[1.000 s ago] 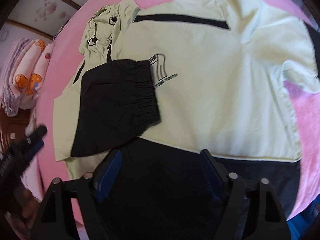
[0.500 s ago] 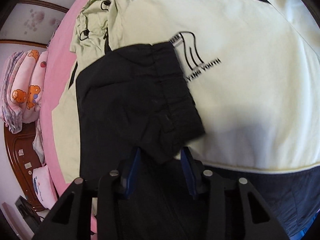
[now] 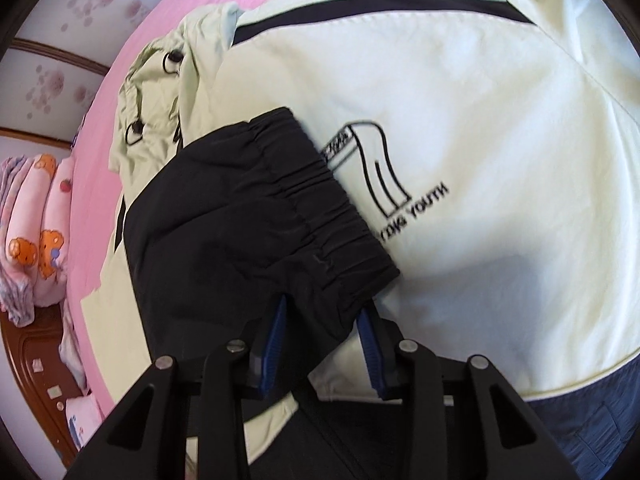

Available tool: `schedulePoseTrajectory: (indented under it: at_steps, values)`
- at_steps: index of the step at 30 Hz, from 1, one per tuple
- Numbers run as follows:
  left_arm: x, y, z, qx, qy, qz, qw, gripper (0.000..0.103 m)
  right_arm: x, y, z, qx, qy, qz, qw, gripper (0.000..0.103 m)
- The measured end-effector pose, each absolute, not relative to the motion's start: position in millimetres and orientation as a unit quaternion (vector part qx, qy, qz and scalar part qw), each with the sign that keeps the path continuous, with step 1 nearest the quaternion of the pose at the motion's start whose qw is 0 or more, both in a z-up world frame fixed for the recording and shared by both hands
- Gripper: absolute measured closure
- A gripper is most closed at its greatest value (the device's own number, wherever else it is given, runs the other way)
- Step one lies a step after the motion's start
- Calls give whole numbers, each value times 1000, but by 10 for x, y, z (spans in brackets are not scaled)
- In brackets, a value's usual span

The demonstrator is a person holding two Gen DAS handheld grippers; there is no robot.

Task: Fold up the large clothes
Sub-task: 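Lower the black cuff onto the jacket front and open the left gripper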

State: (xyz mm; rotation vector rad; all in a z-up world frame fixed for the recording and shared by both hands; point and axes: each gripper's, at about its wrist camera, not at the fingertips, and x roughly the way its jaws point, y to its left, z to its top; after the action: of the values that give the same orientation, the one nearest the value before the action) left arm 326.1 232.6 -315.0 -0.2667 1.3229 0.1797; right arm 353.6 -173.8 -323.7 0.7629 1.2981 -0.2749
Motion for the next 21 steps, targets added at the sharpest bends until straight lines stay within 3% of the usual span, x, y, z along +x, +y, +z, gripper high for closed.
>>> schedulePoseTrajectory:
  at_steps: [3, 4, 9, 13, 18, 21]
  values:
    - [3293, 2335, -3170, -117, 604, 77, 784, 25, 3604, -1808, -3224, 329, 584, -132, 730, 93]
    - [3306, 2332, -3170, -115, 602, 75, 787, 27, 3614, -1835, -3210, 338, 576, -129, 733, 95]
    - [3302, 2335, -3156, -116, 597, 66, 791, 37, 3607, -1966, -3006, 345, 536, -131, 759, 97]
    - [3303, 2309, -3125, -119, 597, 64, 790, 53, 3542, -1990, -2744, 318, 516, -138, 783, 97]
    - [3343, 2116, -3041, -88, 606, 70, 788, 55, 3305, -2116, -2508, 307, 495, -173, 794, 97]
    - [3359, 2061, -3022, -81, 608, 67, 787, 65, 3216, -2217, -2467, 292, 495, -197, 794, 97]
